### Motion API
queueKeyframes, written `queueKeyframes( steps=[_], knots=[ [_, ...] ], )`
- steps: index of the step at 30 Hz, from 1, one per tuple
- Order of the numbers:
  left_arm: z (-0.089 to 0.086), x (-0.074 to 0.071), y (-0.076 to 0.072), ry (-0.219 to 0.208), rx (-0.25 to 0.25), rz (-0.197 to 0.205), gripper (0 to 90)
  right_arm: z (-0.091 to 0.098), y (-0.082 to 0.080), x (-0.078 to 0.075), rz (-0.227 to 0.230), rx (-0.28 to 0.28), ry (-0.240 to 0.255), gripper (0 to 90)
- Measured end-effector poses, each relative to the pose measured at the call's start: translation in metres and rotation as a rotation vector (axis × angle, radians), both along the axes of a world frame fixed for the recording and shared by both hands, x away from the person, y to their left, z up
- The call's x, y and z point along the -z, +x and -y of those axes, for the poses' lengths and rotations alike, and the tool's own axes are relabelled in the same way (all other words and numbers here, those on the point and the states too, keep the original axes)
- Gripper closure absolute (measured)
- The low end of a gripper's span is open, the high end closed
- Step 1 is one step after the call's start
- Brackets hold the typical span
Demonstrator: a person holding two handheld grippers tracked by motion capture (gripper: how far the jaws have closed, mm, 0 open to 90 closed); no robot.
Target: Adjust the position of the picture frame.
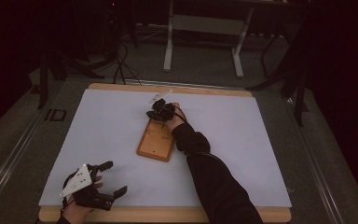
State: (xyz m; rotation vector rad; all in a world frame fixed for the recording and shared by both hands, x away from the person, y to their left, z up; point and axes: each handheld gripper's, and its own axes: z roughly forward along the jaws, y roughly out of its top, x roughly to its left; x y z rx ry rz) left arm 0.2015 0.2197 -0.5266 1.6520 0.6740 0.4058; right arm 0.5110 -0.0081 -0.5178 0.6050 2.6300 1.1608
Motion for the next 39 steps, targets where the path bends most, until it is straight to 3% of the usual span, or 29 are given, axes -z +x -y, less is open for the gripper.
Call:
queueKeyframes(
  steps=[11,14,18,39],
  knots=[
    [-0.001,0.000,-0.001,-0.004,0.000,0.001,0.0,-0.010,0.006,0.007,-0.025,-0.006,-0.054,90.0],
    [-0.001,0.000,-0.001,-0.004,0.000,0.001,0.0,-0.008,0.007,0.008,-0.039,-0.005,-0.041,90.0],
    [-0.001,-0.001,-0.001,-0.007,0.001,0.006,0.0,-0.007,0.003,0.006,-0.006,-0.006,-0.059,90.0],
    [0.006,-0.001,0.005,0.004,0.029,0.007,0.0,0.049,-0.019,0.006,-0.010,0.073,-0.046,90.0]
  ],
)
